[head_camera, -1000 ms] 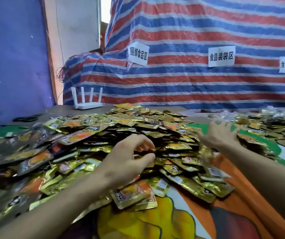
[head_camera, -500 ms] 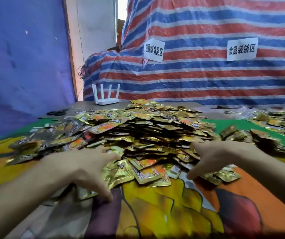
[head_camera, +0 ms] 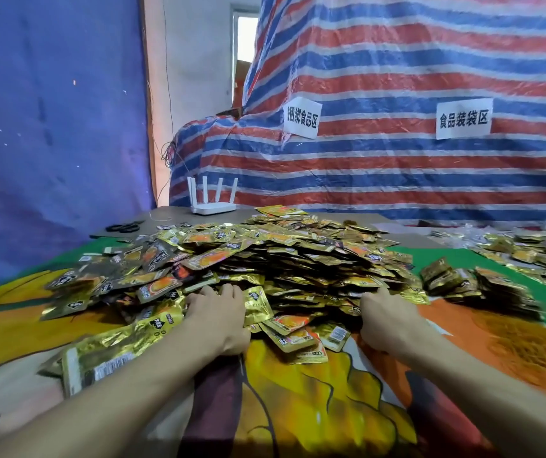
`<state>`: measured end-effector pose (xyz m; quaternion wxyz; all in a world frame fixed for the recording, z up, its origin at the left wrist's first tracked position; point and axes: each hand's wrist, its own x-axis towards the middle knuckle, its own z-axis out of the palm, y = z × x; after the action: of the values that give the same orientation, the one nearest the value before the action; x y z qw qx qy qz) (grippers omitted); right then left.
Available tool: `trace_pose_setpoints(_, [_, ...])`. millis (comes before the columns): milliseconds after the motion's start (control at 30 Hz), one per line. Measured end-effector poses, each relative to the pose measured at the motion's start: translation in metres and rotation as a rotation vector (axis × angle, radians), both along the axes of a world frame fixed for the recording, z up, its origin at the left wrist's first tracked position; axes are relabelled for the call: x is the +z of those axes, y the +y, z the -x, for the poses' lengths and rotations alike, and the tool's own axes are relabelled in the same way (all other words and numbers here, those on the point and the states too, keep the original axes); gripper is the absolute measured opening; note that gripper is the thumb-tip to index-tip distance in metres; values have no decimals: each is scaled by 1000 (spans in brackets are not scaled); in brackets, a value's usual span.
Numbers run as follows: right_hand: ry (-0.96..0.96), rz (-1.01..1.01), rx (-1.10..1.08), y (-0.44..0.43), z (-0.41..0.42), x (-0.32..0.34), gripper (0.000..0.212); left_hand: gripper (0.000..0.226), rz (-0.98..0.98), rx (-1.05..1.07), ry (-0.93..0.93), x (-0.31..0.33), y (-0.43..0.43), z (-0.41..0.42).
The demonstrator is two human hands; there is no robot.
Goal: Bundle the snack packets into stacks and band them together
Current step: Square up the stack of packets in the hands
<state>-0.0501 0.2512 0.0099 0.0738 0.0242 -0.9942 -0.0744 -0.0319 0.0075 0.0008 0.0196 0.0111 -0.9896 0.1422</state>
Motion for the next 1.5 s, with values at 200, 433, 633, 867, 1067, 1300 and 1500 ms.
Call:
trace_pose_setpoints(200, [231,-120,-24,6,4,-11,12,60,-84,-160,101,-16,-8,10])
trace_pose_setpoints(433, [371,21,170,16,14,-19,29,57,-236,-324,121,-15,-4,16])
trace_pose_setpoints(633, [471,146,260,14,7,-14,26,43,-471,-316,88,-5,-16,22])
trace_pose_setpoints(867, [580,485,372,6,6,-5,17,10,-815,-360,282,8,-21,28])
trace_pose_setpoints(1067, [682,811,409,-9,9,0,11,15,-1139,-316,509,22,-8,41])
trace_pose_setpoints(1300, [714,1443,295,-38,26,14,9,18,-1568,-139,712,14,2,52])
trace_pose_setpoints(1500, [551,1764,169,-85,49,7,17,37,-2221,133,564,18,5,55])
